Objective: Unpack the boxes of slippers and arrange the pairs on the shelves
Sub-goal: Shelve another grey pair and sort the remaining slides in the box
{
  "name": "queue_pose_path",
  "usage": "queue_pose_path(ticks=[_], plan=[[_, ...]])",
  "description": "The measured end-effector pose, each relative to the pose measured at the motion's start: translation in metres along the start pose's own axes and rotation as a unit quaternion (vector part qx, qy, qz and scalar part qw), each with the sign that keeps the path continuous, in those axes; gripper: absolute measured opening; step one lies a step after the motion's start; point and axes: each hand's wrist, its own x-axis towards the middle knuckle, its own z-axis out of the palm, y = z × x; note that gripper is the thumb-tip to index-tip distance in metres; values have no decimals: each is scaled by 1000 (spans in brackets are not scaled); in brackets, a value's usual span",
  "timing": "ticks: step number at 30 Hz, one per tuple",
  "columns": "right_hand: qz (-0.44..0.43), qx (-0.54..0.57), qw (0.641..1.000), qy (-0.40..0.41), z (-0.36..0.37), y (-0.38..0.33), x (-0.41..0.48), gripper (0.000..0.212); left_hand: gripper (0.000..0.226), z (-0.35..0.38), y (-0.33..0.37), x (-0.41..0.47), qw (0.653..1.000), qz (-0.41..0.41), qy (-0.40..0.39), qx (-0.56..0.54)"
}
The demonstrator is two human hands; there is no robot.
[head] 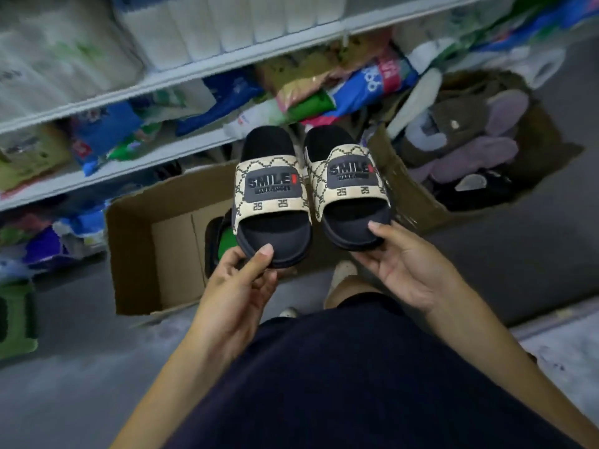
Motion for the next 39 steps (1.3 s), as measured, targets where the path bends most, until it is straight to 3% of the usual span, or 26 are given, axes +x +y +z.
queue_pose_path(ticks=[3,8,12,18,27,30,39], plan=[[-36,53,998,0,-30,-24,-23,42,17,42,-6,-6,998,-6,-55,44],[-104,36,994,-15,-89,-89,-57,47,33,127,-25,-2,988,15,-117,104],[-128,14,992,-13,-142,-165,-80,47,21,215,-60,-2,979,58,-167,105],[-183,-16,983,9,-224,-269,-114,44,21,344,-128,-3,967,82,-232,67],[-273,9,960,60,-314,-360,-137,41,27,495,-170,2,943,122,-291,104],[-306,44,948,71,-341,-397,-138,43,20,551,-186,10,936,138,-304,109],[-396,16,916,58,-419,-606,-144,47,22,767,-211,33,908,200,-357,87]])
